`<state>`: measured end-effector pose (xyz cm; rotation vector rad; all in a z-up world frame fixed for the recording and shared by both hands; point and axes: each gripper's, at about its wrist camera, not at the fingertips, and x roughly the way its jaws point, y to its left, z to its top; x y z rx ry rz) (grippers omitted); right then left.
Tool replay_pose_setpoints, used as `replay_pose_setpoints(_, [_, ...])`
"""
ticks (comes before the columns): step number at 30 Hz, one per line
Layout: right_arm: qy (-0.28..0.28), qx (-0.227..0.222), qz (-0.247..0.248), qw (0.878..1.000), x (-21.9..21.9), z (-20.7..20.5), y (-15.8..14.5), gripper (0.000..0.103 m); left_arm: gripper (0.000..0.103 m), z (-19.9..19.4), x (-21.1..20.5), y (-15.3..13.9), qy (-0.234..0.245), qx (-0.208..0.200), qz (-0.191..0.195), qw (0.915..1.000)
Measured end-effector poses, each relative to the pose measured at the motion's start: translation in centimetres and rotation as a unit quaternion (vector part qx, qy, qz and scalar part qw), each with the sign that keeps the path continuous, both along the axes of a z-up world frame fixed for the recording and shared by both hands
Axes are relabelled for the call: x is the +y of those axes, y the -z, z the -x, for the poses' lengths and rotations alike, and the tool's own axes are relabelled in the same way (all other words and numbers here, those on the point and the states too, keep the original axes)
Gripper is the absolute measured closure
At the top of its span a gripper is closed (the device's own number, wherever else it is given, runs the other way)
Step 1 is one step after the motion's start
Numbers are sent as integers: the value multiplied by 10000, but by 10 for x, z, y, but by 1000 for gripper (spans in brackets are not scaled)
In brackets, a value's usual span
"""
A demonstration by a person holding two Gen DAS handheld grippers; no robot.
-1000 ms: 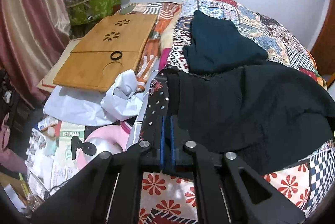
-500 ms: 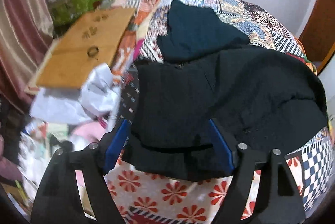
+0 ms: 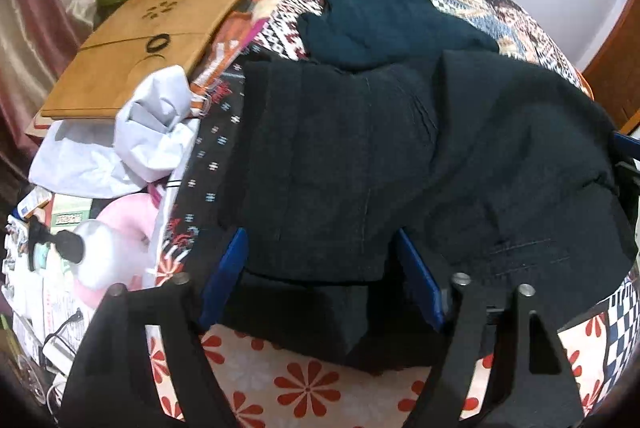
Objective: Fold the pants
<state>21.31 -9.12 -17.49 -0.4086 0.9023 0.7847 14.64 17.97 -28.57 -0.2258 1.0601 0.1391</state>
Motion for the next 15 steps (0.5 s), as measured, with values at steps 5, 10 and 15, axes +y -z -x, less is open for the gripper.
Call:
replay_pose_setpoints(5, [-346,263,87,9990,13,-5,13,45,63,-4,1,4,35,95,-185,9998])
replay_pose_setpoints(10, [-490,292,-34,9984,20,-10,10,74,72,-5,3,-4,66,24,-242,9997])
replay_pose_setpoints(15, [-495,462,-229,9974,24,-11,2,97,80,-6,2,-26,82,-139,-506,9986])
